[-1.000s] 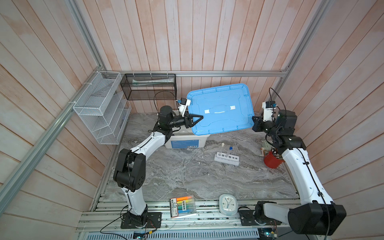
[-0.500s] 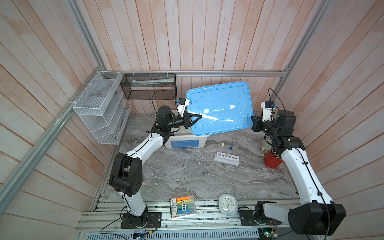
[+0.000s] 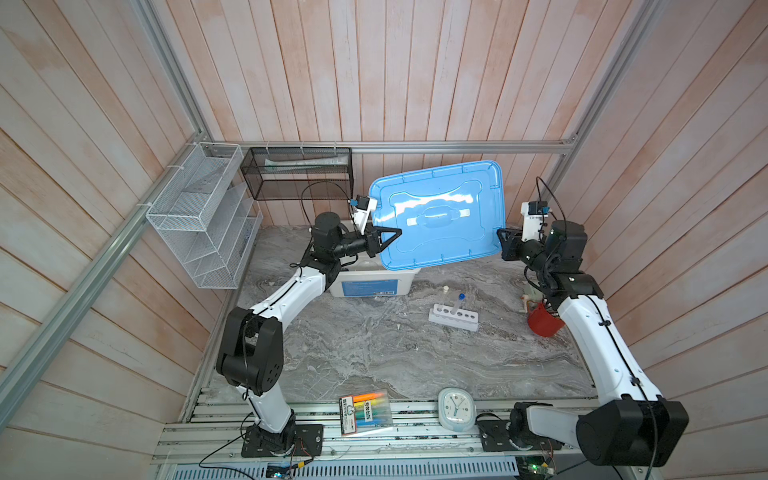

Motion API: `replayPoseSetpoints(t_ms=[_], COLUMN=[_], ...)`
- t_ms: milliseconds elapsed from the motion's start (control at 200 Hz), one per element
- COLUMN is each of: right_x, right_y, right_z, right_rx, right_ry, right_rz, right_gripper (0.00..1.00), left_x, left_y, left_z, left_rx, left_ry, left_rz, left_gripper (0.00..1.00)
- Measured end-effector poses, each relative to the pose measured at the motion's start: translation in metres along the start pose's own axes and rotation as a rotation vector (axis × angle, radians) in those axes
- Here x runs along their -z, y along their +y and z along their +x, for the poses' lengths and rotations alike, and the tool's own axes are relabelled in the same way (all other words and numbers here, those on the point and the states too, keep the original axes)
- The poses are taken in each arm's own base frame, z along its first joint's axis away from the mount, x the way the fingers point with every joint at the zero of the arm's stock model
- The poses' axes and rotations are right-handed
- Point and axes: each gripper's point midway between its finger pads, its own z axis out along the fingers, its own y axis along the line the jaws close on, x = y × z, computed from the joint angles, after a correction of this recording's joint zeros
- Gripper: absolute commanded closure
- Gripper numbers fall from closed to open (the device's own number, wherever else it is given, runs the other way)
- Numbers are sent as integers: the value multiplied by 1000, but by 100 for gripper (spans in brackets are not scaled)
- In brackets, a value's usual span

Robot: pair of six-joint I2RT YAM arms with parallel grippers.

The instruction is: Organize the chemistry lab equipment

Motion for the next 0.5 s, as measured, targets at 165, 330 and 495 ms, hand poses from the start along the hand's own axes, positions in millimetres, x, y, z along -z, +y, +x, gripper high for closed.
replayPoseSetpoints(t_ms=[165, 330, 495], right_x=[-13, -12, -2], right_y=[3, 7, 5], right_z=[3, 1, -8], right_rx=[-22, -31, -36], right_ry=[-3, -10, -39], right_rz=[-7, -10, 26], right_gripper=[53, 44, 39], left_x=[5, 13, 33], left_y=[2, 2, 4], left_z=[-5, -13, -31], left_rx=[-17, -96, -267], left_ry=[-17, -14, -12], left_rz=[-28, -111, -295], left_gripper=[100, 100, 100])
